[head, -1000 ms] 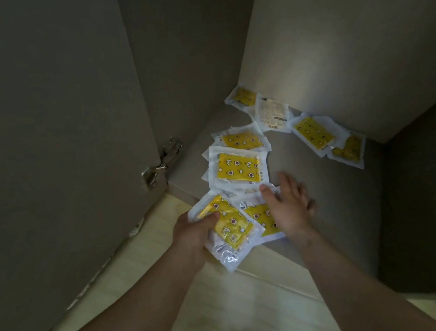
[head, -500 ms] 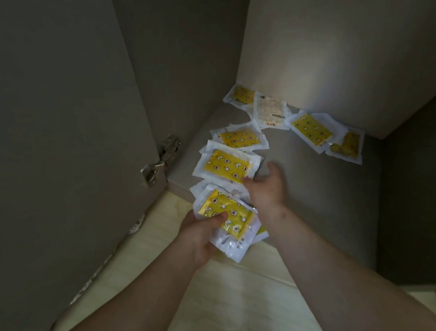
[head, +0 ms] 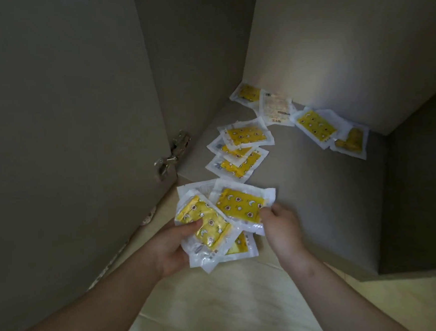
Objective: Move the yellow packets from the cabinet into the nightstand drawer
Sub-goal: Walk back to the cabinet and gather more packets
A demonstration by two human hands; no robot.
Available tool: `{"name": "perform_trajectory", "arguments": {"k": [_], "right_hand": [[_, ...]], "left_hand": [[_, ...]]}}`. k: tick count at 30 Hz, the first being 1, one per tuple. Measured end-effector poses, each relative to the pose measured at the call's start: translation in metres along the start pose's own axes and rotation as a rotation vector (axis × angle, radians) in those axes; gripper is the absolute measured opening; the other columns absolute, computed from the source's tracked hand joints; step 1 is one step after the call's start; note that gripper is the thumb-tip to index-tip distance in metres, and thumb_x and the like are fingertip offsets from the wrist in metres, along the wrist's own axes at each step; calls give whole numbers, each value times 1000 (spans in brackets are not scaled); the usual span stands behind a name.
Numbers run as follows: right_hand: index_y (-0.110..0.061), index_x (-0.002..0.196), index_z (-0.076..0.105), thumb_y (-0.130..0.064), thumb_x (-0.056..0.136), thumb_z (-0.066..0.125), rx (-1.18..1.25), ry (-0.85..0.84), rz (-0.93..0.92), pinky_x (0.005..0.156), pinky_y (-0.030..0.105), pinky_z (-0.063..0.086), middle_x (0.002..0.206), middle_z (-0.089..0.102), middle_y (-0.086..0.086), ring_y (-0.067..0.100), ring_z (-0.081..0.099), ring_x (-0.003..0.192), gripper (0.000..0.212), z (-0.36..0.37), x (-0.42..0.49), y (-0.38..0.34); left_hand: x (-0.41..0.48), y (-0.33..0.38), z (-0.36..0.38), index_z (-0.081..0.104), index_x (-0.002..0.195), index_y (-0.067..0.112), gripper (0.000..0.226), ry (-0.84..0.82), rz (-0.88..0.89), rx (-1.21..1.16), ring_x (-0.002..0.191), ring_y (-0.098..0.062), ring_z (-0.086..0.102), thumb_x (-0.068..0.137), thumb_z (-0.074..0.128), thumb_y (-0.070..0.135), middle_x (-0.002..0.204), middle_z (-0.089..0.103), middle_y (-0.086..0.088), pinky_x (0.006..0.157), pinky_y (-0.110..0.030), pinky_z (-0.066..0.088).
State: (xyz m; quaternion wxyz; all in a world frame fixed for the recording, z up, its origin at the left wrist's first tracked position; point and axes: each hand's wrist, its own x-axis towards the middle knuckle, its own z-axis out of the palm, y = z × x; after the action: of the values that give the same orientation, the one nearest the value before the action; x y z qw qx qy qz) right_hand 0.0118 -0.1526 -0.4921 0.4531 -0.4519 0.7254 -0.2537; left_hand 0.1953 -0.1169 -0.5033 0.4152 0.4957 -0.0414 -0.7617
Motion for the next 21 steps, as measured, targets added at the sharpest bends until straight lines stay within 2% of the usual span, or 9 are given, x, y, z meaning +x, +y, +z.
{"name": "perform_trajectory", "arguments": {"k": [2,5,8,11,13,15,17,19,21], "right_hand": [[-9,77,59,-11,89,46,49,-36,-8,64,29,39,74,60,5,21,53,70,18,2,-8,-4],[-11,68,54,-3,87,45,229,-81,44,57,26,37,64,57,0,18,50,62,23,4,-16,-4],[-13,68,57,3,84,44,394,-166,96,58,24,40,61,59,-3,16,53,60,26,5,-21,-4],[-18,92,64,-3,85,56,575,-244,103,70,34,53,85,72,0,20,68,77,18,11,-23,-10],[-16,112,60,-10,86,63,672,-243,65,81,45,55,102,72,6,27,70,92,27,16,-22,-16],[-11,120,56,-9,88,61,731,-261,25,86,52,53,109,70,12,32,68,98,32,19,-21,-23],[-11,118,58,-7,90,58,766,-295,43,78,48,57,105,72,11,30,70,93,28,20,-21,-29],[-13,111,61,-6,91,57,767,-286,67,68,41,60,95,74,6,23,72,83,21,21,-24,-34],[-15,107,62,-6,91,57,754,-254,87,73,43,59,92,74,4,22,72,82,19,22,-31,-40]], "left_hand": [[-3,0,-2,62,106,6,21,-25,14,-8,73,-28,72,92,47,0,92,73,-16,58,-42,59],[-10,4,-9,62,109,7,24,-37,19,2,76,-28,72,91,48,1,96,73,-16,63,-45,59],[-20,12,-17,62,108,8,25,-44,24,47,75,-27,72,87,52,1,94,73,-15,61,-44,59],[-27,17,-19,63,104,8,28,-67,40,115,76,-25,72,77,57,3,94,73,-14,66,-43,59],[-30,19,-17,63,106,7,27,-69,45,165,79,-25,72,79,58,3,97,72,-14,70,-43,58],[-33,21,-14,62,108,8,26,-56,65,186,81,-26,71,84,57,2,102,71,-15,72,-44,57],[-34,25,-10,60,113,9,26,-25,98,187,86,-27,69,88,56,2,109,68,-16,72,-44,57],[-36,30,-6,59,114,10,26,9,126,183,83,-27,69,89,56,2,107,68,-16,68,-42,58],[-42,32,-1,61,110,12,24,41,144,184,79,-25,71,89,57,3,103,70,-14,66,-41,59]]}}
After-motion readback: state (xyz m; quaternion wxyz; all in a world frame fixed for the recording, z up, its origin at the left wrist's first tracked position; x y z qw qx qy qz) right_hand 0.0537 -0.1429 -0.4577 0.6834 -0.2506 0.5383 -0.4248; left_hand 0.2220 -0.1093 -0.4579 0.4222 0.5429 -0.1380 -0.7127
